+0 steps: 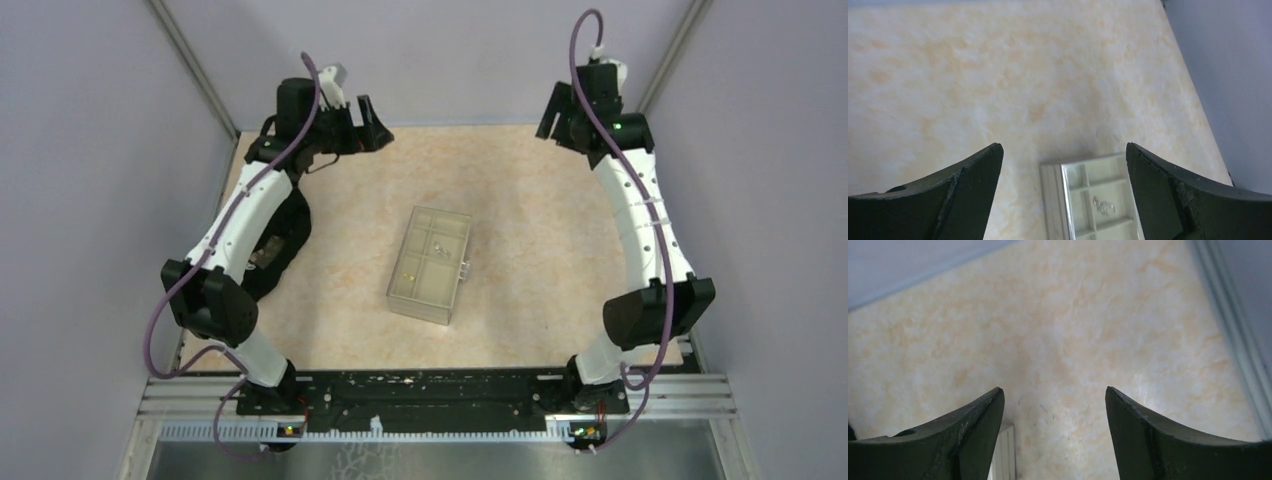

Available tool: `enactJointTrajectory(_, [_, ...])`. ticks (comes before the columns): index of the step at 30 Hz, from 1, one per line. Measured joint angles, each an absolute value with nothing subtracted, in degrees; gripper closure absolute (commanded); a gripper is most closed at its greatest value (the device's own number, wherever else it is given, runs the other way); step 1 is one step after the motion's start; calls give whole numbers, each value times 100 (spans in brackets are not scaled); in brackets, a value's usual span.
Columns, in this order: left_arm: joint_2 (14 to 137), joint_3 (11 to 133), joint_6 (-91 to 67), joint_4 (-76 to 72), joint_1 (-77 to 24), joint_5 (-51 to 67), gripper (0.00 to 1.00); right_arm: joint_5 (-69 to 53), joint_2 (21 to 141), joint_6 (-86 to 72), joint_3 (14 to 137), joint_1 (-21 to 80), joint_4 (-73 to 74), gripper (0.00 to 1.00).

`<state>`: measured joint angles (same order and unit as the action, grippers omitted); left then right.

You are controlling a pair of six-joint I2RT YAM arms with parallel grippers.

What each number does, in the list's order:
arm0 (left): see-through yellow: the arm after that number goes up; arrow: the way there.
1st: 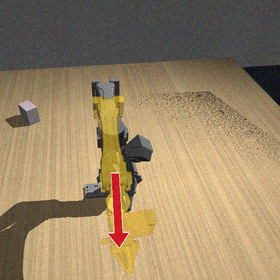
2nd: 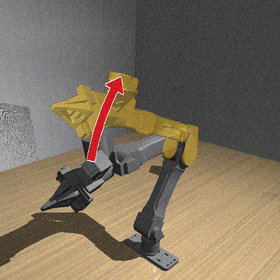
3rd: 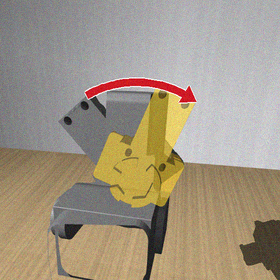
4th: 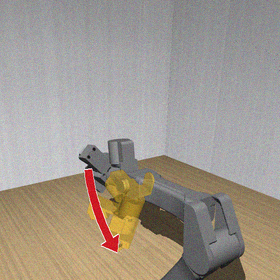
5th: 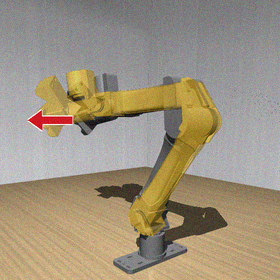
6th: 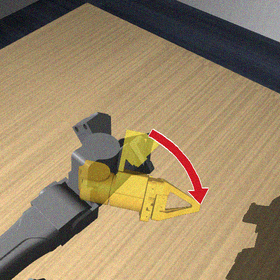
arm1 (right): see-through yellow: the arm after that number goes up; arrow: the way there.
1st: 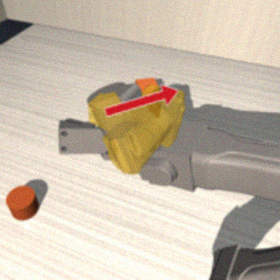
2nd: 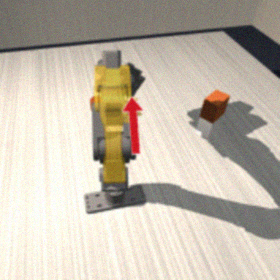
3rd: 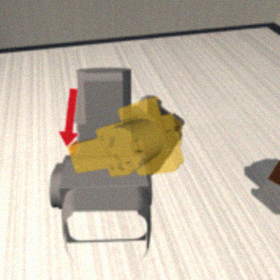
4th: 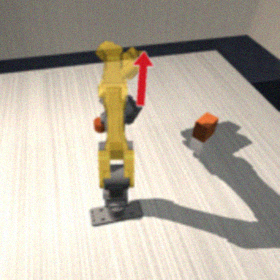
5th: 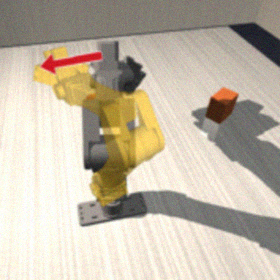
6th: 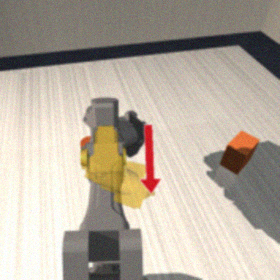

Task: Organize the mixed jewelry

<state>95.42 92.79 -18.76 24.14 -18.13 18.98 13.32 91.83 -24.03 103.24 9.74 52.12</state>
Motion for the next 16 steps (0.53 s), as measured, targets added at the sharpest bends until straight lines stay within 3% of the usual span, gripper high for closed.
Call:
enactJointTrajectory(3, [9448,9896,-1693,2596,-1741,1347,1,1796,9065,-2139,11015,998,5225,27])
enactJointTrajectory(7, [8952,9852,-1544,2523,-1752,725,1,2215,8431,-1999,10674,1000,4930,25])
enactJointTrajectory(16, [6860,7137,-1431,921,-1752,-252,1,2604,6525,-2272,8173,1000,3721,21])
